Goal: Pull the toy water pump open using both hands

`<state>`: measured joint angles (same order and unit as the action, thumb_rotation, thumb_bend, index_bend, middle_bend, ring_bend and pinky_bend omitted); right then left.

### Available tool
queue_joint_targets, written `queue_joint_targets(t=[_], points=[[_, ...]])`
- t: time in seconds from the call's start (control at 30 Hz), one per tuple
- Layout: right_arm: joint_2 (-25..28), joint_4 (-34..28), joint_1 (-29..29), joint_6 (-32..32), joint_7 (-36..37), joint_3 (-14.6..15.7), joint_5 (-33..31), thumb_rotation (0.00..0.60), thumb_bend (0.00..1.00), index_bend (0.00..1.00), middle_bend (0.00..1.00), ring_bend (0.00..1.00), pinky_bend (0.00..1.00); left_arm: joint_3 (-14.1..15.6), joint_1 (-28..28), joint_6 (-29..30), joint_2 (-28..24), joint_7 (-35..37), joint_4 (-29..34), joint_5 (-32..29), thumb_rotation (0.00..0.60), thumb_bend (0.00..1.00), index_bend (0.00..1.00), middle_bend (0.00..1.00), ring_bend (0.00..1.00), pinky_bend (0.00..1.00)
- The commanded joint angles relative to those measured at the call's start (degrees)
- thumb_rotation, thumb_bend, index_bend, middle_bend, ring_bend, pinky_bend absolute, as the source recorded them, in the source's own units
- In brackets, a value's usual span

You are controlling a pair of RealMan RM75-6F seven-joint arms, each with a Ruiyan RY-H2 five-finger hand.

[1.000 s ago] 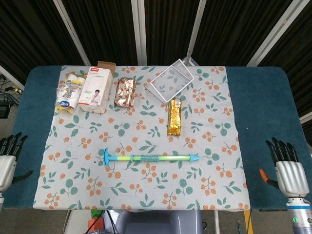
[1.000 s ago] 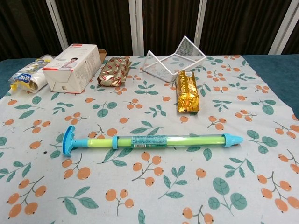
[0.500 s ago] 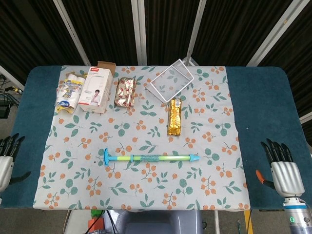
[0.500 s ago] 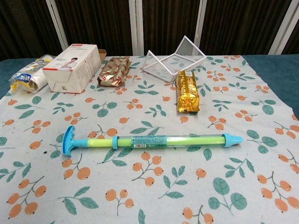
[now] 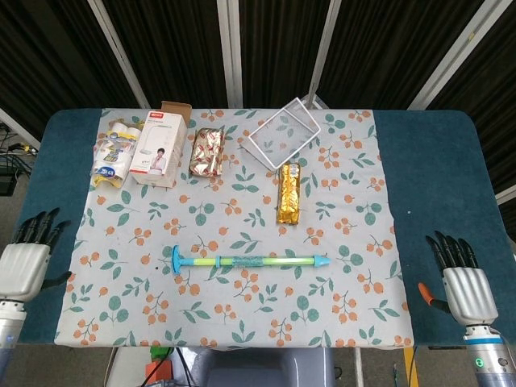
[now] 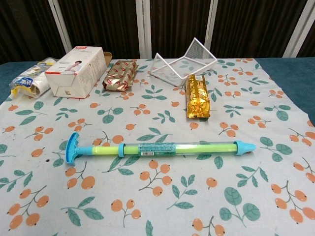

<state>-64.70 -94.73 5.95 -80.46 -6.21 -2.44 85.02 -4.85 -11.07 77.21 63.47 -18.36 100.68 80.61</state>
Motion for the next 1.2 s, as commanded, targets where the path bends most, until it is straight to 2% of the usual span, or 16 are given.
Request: queue_joint_targets(t=[0.03,0.27,0.53,0.8,1.2], points=[[0.1,-0.1,0.1,0.1,0.0,0.0,0.1,0.600,0.34,0.00,0.00,0.00,0.00,-2.7,-4.5,-4.6,2.3,-5.8,4.5,-4.1,0.600,0.23,0.27,0.08,0.01,0.15],[0.3,-0.2,-0.1,-0.2,0.6,0.1,0.2,0.600,0.34,0.00,0.00,0.00,0.00,-4.6,-10.6,-8.5,9.5,-19.7,6.4,-11.6,0.600,0.29,0.36,0.14,0.04,0.18],[0.9,-0.3,-0.2,0.1,2.5,0.1,-0.4,0.600,0.33,0.00,0.00,0.00,0.00,-6.1,-16.6,-8.1,19.3,-32.7,6.1,-23.0,0.600,0.31,0.40,0.16,0.04,0.18],[1.1,-0.5,-0.1,0.4,3.2,0.1,-0.6,0.600,0.34,0.00,0.00,0.00,0.00,-6.5,-21.4,-6.0,26.6,-39.6,5.5,-28.4,0.600,0.31,0.41,0.16,0.04,0.18],[1.4,-0.9,0.0,0.7,4.4,0.0,-0.9,0.600,0.33,0.00,0.00,0.00,0.00,-5.5,-25.6,-2.7,34.6,-45.0,2.8,-34.1,0.600,0.31,0.44,0.18,0.06,0.18]])
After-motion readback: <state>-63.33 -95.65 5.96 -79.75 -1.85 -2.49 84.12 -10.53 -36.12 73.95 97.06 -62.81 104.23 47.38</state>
